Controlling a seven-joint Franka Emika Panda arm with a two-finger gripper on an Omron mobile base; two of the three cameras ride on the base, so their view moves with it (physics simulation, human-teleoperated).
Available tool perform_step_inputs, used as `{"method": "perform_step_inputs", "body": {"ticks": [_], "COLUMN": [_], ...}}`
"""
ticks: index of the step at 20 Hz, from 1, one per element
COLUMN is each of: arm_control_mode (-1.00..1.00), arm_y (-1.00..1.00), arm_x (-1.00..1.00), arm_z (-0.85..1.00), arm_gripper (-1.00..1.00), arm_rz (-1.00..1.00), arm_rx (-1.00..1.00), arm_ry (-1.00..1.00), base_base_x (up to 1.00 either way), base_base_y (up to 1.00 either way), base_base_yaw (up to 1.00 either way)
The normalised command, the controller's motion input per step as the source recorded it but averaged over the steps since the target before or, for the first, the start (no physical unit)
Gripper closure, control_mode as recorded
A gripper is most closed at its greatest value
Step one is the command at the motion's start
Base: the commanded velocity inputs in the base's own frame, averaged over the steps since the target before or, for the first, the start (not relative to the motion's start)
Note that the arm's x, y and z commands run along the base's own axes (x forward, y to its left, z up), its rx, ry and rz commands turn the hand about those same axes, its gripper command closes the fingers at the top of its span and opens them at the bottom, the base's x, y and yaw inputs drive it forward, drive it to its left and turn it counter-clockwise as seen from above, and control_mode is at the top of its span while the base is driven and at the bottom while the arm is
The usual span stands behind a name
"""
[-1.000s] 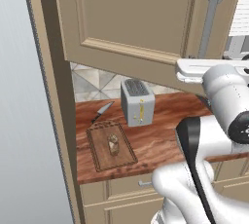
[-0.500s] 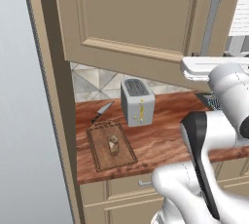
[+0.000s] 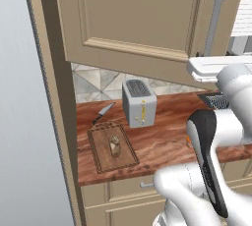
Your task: Pick the bread, place it on the cutting board, pick the jam, place it on the counter, and close the cabinet.
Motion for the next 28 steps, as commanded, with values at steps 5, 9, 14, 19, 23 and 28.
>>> {"method": "perform_step_inputs", "body": {"ticks": [5,9,14,19,23,28], "arm_control_mode": [-1.0,-1.0,-1.0,-1.0,-1.0,-1.0], "arm_y": [0.0,0.0,0.0,0.07,0.13,0.12], "arm_x": [0.42,0.44,0.52,0.55,0.63,0.58], "arm_z": [-0.22,-0.22,-0.21,-0.18,-0.15,-0.12], "arm_gripper": [-1.0,-1.0,-1.0,-1.0,-1.0,-1.0], "arm_rz": [0.09,0.08,0.06,0.02,0.0,0.0], "arm_rx": [0.0,0.0,0.0,0.0,0.0,0.0], "arm_ry": [-0.05,-0.05,-0.05,-0.03,-0.01,0.0], "base_base_x": [0.0,0.0,0.0,0.0,0.0,0.0], "base_base_y": [0.0,0.0,0.0,0.0,0.0,0.0], "base_base_yaw": [0.0,0.0,0.0,0.0,0.0,0.0]}}
